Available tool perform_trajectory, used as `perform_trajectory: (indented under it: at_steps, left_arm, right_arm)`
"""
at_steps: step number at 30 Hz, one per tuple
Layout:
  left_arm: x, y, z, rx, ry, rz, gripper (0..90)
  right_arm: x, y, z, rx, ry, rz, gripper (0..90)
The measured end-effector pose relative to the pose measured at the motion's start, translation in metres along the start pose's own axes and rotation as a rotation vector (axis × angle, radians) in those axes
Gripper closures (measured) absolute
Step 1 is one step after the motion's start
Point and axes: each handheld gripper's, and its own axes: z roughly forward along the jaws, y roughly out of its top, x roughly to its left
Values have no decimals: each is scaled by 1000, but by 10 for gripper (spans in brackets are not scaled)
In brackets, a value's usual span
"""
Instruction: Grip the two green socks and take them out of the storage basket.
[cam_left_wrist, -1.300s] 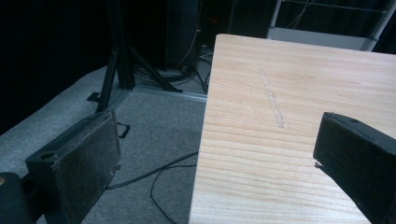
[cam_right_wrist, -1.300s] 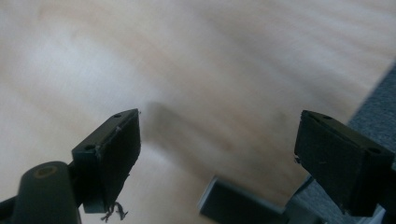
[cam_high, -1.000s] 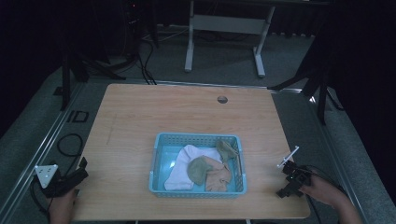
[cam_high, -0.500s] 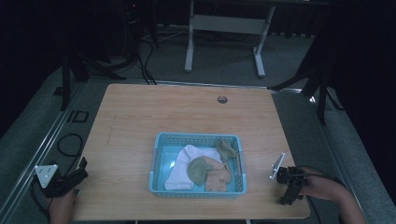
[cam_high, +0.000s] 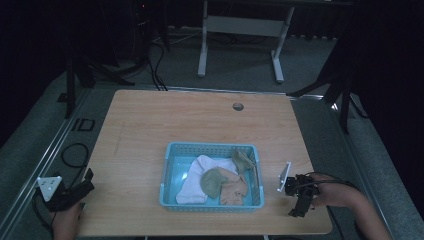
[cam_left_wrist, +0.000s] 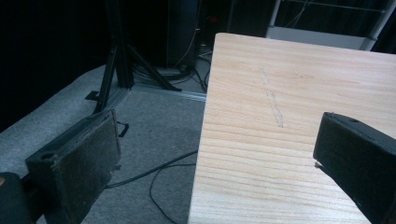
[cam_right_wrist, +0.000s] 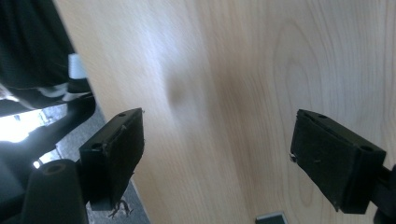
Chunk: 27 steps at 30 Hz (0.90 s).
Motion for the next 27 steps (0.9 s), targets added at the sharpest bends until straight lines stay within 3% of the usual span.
perform_trajectory:
  at_steps: [2, 3, 7, 12, 21, 27]
  left_arm:
    - [0, 0, 0, 0, 0, 0, 7]
    - [0, 0, 0, 0, 0, 0, 7]
    - [0, 0, 0, 1, 0, 0, 7]
    - [0, 0, 0, 2, -1, 0, 7]
    - [0, 0, 0, 0, -3, 0, 7]
    - [0, 0, 0, 3, -4, -3, 7]
  right_arm:
    - [2, 5, -3, 4, 11, -11, 176]
    - [4, 11, -8, 7, 23, -40, 191]
    - [8, 23, -22, 10, 10, -82, 191]
    - [10, 35, -34, 5, 2, -82, 180]
    - [18, 68, -59, 0, -17, -181, 194]
    - [18, 85, -67, -9, -24, -212, 217]
